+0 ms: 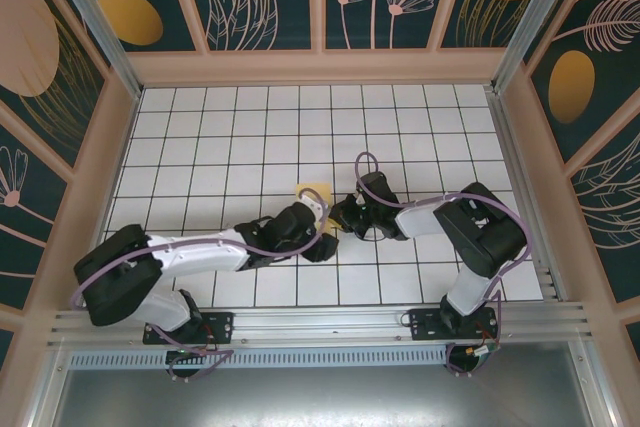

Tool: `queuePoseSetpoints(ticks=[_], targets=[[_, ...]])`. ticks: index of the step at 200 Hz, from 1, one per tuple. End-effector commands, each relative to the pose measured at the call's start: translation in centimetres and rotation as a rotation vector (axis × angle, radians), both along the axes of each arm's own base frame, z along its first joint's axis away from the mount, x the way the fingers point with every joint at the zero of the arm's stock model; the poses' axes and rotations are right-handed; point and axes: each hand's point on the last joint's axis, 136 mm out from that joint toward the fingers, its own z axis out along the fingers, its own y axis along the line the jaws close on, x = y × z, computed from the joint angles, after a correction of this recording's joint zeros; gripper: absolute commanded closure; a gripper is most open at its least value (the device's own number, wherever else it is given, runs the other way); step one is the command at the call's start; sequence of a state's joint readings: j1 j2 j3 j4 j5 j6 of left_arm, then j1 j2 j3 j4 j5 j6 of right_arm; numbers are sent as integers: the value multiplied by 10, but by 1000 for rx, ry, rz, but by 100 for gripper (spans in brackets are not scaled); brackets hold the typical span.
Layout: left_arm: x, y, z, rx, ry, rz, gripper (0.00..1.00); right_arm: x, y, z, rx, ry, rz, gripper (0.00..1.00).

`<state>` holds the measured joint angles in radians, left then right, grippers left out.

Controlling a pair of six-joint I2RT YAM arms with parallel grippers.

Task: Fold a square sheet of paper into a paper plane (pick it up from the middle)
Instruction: Third fold the triangle at the center of the table.

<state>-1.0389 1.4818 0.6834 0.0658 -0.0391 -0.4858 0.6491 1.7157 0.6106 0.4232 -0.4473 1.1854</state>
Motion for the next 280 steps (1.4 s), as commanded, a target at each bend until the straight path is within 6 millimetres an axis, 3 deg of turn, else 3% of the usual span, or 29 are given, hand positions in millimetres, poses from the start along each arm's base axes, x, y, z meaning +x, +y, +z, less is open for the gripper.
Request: queuePoseSetpoints(ticks=[1, 61, 137, 186, 223, 280], targets=[[4, 1, -10, 156, -82, -16, 32, 5, 6, 14, 34, -25, 14, 88], [11, 2, -24, 315, -160, -6, 32, 4, 5, 13, 30, -21, 21, 87], [8, 1, -13, 302, -193, -24, 52, 4, 2, 9, 18, -14, 17, 87], [5, 3, -15, 308, -184, -37, 60, 5, 1, 8, 13, -12, 15, 87], [6, 4, -14, 310, -190, -31, 82, 5, 0, 10, 15, -18, 16, 87], [7, 5, -11, 307, -197, -20, 100, 6, 1, 13, 19, -27, 24, 86]])
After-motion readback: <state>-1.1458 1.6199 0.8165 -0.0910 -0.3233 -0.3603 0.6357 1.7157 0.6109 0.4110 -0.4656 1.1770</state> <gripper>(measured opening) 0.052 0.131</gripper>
